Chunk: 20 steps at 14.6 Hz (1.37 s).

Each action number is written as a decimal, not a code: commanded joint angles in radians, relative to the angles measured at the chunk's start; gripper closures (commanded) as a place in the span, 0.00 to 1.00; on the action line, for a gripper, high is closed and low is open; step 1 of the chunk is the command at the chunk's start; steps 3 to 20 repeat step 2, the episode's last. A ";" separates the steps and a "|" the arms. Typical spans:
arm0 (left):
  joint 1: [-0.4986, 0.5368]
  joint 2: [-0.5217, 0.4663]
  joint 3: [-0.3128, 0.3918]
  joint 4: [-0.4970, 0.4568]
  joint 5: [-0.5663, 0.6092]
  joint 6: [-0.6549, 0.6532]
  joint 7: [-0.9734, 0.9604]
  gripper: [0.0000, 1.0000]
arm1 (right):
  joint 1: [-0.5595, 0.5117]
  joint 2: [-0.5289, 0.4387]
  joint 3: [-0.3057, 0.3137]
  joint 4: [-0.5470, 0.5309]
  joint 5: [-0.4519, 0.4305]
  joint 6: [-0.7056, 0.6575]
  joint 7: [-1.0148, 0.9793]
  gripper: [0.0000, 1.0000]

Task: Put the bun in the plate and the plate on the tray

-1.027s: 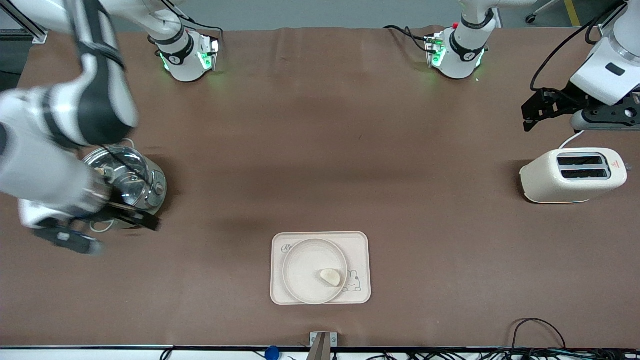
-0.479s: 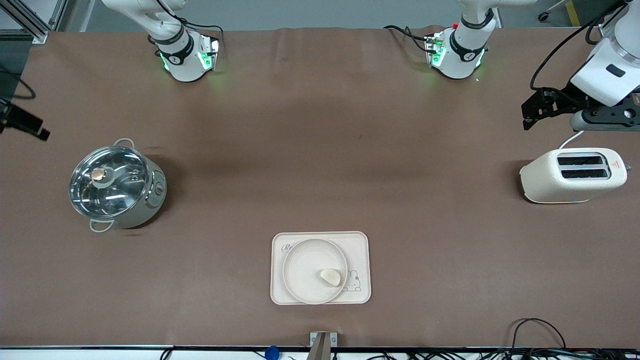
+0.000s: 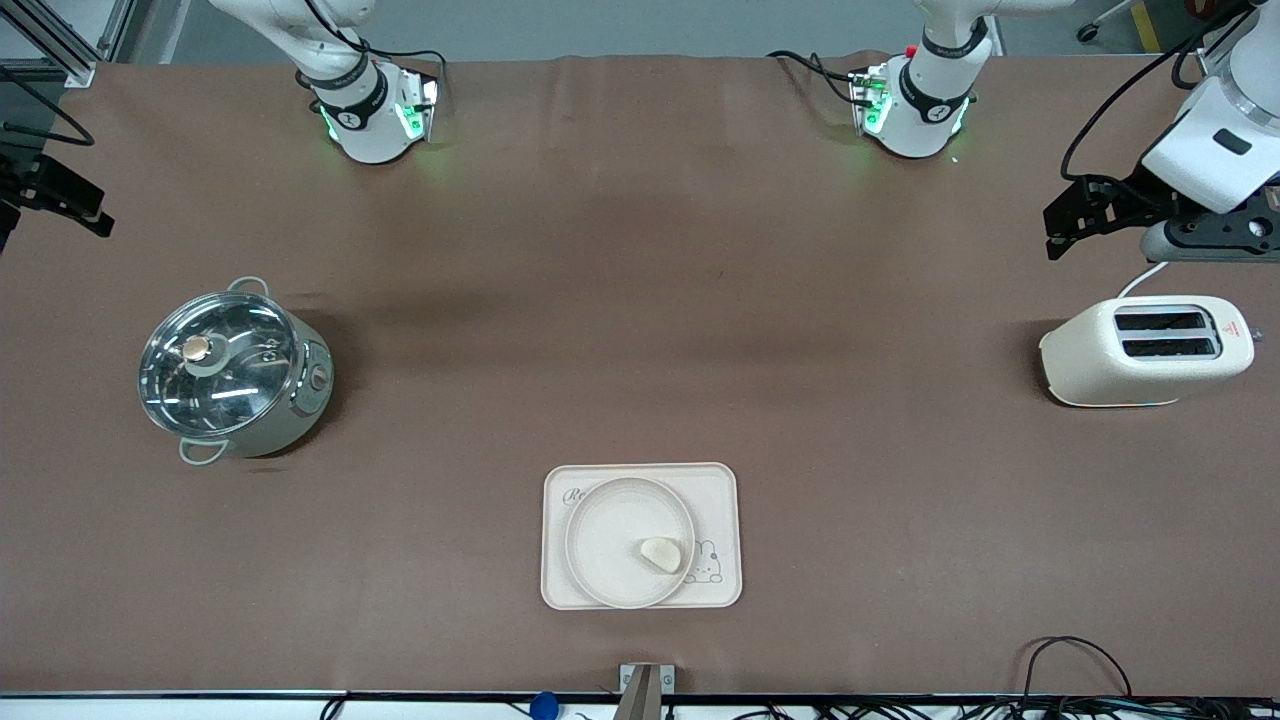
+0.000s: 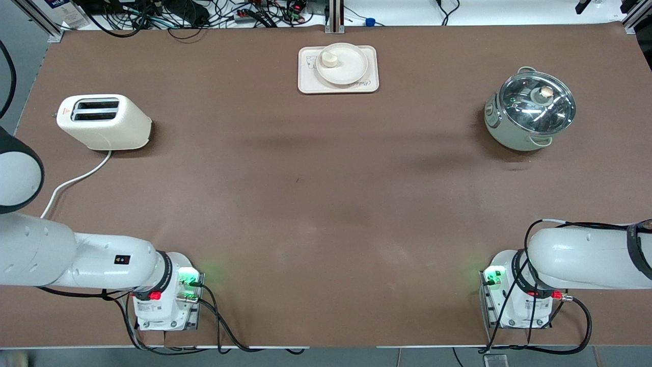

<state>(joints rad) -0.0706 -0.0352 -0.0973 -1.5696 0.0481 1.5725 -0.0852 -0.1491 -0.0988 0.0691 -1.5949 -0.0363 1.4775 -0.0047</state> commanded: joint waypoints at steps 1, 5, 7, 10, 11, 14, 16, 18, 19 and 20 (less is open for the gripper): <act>0.008 0.006 0.002 0.022 -0.022 -0.019 0.025 0.00 | -0.006 -0.015 0.008 -0.019 -0.001 0.001 -0.015 0.00; 0.008 0.006 0.002 0.022 -0.022 -0.019 0.024 0.00 | 0.006 -0.012 0.006 -0.022 0.007 0.021 -0.014 0.00; 0.008 0.006 0.002 0.022 -0.022 -0.019 0.024 0.00 | 0.006 -0.012 0.006 -0.022 0.007 0.021 -0.014 0.00; 0.008 0.006 0.002 0.022 -0.022 -0.019 0.024 0.00 | 0.006 -0.012 0.006 -0.022 0.007 0.021 -0.014 0.00; 0.008 0.006 0.002 0.022 -0.022 -0.019 0.024 0.00 | 0.006 -0.012 0.006 -0.022 0.007 0.021 -0.014 0.00; 0.008 0.006 0.002 0.022 -0.022 -0.019 0.024 0.00 | 0.006 -0.012 0.006 -0.022 0.007 0.021 -0.014 0.00; 0.008 0.006 0.002 0.022 -0.022 -0.019 0.024 0.00 | 0.006 -0.012 0.006 -0.022 0.007 0.021 -0.014 0.00; 0.008 0.006 0.002 0.022 -0.022 -0.019 0.024 0.00 | 0.006 -0.012 0.006 -0.022 0.007 0.021 -0.014 0.00; 0.008 0.006 0.002 0.022 -0.022 -0.019 0.024 0.00 | 0.006 -0.012 0.006 -0.022 0.007 0.021 -0.014 0.00; 0.008 0.006 0.002 0.022 -0.022 -0.019 0.024 0.00 | 0.006 -0.012 0.006 -0.022 0.007 0.021 -0.014 0.00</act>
